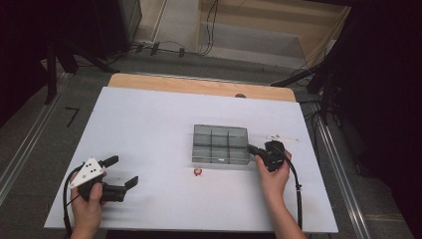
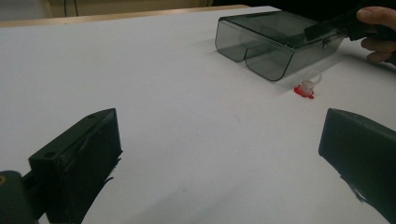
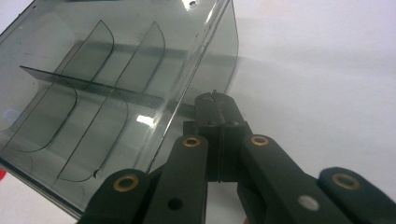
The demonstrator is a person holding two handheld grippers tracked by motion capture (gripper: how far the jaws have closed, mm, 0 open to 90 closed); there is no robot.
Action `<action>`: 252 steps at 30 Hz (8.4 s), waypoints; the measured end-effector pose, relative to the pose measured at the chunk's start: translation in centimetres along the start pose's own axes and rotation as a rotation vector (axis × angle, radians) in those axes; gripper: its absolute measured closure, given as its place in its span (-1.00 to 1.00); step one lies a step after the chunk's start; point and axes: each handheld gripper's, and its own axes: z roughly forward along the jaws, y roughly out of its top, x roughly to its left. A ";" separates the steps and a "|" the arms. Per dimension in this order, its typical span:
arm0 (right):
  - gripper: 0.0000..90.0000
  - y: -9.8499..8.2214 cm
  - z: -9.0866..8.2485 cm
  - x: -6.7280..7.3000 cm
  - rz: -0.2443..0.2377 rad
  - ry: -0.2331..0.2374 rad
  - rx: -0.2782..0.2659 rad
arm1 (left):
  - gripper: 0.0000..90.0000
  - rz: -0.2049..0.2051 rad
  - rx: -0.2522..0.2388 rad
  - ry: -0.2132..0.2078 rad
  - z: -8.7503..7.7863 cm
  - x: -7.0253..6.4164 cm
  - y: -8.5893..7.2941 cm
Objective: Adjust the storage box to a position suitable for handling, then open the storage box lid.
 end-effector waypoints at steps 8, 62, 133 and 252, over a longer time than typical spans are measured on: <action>0.97 0.0 0.6 1.0 0.002 0.008 0.000 | -1.00 0.000 0.000 -0.002 0.0 0.0 0.0; -0.97 -0.5 -5.0 5.7 -0.267 0.245 -0.153 | -1.00 0.011 0.006 -0.007 0.0 -0.1 0.0; 0.94 -2.8 1.8 12.0 -0.370 0.166 0.042 | -1.00 0.014 0.012 -0.010 0.1 -0.2 0.0; 0.94 6.2 -0.4 13.2 -0.381 0.190 -0.101 | -0.08 0.031 0.002 -0.043 14.7 -2.6 10.7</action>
